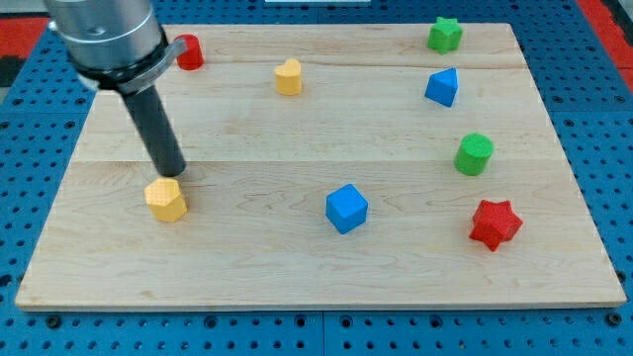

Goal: Move the yellow heart to the center left

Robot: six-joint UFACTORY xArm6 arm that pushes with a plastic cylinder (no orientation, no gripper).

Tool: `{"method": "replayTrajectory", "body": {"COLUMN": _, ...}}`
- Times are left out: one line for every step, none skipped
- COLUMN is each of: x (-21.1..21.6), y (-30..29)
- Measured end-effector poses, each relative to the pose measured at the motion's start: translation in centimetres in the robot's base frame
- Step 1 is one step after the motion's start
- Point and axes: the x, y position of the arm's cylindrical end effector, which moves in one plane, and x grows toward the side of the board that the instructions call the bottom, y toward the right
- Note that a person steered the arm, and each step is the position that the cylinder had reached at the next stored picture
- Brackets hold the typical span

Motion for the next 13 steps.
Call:
{"method": "replayTrajectory", "body": {"x": -1.8, "y": 3.6}}
{"method": "replayTrajectory", "body": {"x": -1.8, "y": 8.3}}
{"method": "replayTrajectory", "body": {"x": -6.4, "y": 11.5}}
{"method": "replayTrajectory", "body": {"x": -11.0, "y": 15.8}}
{"method": "replayTrajectory", "body": {"x": -15.5, "y": 16.7}}
{"method": "replayTrajectory", "body": {"x": -16.5, "y": 15.9}}
{"method": "replayTrajectory", "body": {"x": -16.2, "y": 15.1}}
{"method": "replayTrajectory", "body": {"x": -15.0, "y": 13.8}}
{"method": "replayTrajectory", "body": {"x": -13.8, "y": 10.8}}
{"method": "replayTrajectory", "body": {"x": -12.6, "y": 8.9}}
{"method": "replayTrajectory", "body": {"x": -13.2, "y": 6.9}}
{"method": "replayTrajectory", "body": {"x": -13.2, "y": 5.3}}
{"method": "replayTrajectory", "body": {"x": -13.3, "y": 4.5}}
